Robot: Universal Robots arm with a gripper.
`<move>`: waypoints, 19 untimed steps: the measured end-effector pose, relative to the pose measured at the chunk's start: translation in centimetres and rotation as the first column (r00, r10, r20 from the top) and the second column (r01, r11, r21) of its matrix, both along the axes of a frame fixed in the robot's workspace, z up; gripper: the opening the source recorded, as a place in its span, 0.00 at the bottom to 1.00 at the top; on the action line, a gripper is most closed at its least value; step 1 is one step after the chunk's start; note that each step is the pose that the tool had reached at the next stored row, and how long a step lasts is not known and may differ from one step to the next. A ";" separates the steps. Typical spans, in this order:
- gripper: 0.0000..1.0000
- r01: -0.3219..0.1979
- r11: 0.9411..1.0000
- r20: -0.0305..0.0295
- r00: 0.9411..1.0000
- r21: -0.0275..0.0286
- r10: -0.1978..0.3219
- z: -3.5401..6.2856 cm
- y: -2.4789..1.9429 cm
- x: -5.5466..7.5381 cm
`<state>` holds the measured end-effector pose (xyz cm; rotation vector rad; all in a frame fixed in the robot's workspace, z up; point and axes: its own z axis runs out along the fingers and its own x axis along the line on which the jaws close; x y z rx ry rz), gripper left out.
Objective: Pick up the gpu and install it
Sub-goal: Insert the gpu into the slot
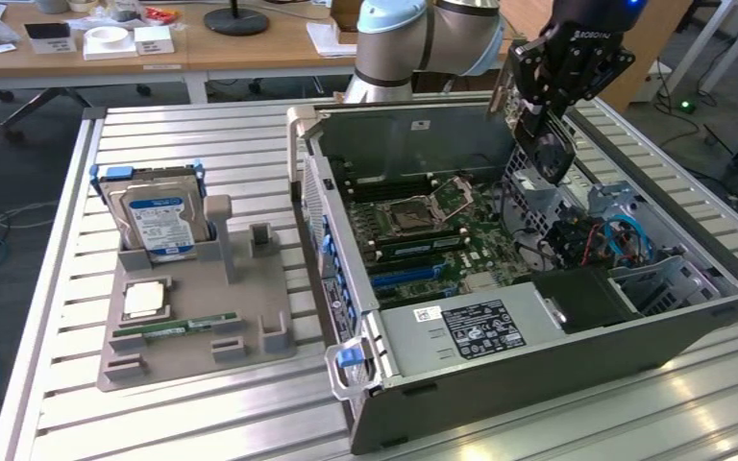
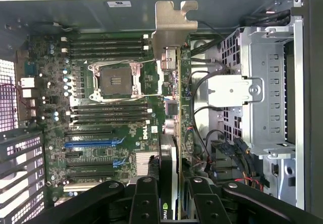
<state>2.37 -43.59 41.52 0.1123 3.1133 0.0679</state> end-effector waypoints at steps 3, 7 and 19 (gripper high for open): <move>0.27 -0.008 1.000 0.000 1.000 0.000 0.008 0.00 0.00 0.0; 0.27 -0.041 0.999 0.000 0.999 0.000 0.041 -0.04 0.00 0.0; 0.27 -0.189 0.982 0.000 0.982 0.001 0.189 -0.20 0.00 0.0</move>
